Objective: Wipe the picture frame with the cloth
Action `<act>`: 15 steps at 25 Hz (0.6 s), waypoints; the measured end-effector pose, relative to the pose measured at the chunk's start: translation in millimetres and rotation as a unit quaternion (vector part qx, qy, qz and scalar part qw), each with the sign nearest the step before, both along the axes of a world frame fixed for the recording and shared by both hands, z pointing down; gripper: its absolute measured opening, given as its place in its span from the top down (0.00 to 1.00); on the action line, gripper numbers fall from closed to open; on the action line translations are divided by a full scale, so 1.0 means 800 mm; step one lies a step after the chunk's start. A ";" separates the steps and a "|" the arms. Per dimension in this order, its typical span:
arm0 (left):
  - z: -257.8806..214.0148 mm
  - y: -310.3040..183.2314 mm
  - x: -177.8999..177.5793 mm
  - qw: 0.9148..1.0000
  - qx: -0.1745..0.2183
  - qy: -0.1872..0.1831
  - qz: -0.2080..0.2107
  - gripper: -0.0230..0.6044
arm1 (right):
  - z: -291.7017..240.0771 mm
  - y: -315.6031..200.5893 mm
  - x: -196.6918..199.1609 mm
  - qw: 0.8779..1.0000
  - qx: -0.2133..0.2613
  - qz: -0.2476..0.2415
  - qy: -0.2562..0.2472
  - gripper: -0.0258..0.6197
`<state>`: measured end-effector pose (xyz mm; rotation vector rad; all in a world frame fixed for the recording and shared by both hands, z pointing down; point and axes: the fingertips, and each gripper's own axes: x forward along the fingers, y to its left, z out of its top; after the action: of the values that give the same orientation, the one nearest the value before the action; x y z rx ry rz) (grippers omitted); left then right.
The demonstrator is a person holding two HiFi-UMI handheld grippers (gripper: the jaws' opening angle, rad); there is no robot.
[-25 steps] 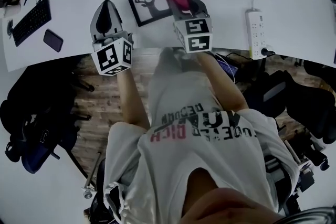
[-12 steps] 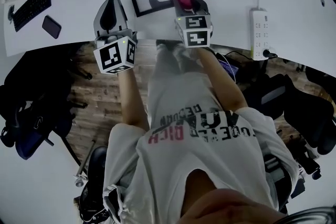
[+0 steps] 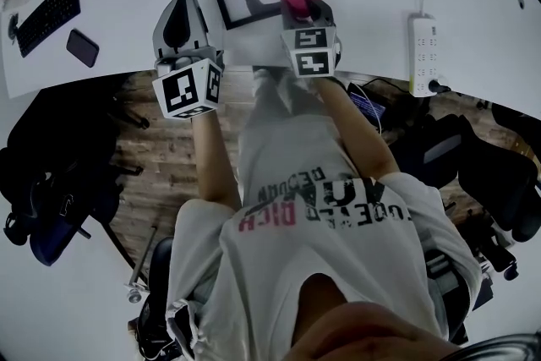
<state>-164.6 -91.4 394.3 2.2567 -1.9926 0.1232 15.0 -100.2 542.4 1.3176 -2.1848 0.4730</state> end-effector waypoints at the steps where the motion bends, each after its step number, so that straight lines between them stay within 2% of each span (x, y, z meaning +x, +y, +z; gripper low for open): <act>1: 0.001 -0.002 -0.002 1.000 0.000 0.001 0.001 0.97 | 0.001 0.000 -0.001 1.000 0.005 -0.001 0.008 0.78; 9: 0.008 -0.007 -0.016 1.000 -0.001 0.010 0.009 0.97 | -0.003 -0.001 -0.004 0.999 0.019 0.013 0.048 0.78; 15: 0.011 -0.004 -0.031 1.000 -0.002 0.014 0.006 0.97 | -0.011 0.002 -0.013 0.999 0.018 0.019 0.033 0.78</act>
<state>-189.2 -94.4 403.1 2.2562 -1.9626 0.0954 4.4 -98.4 533.8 1.3770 -2.1277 0.4004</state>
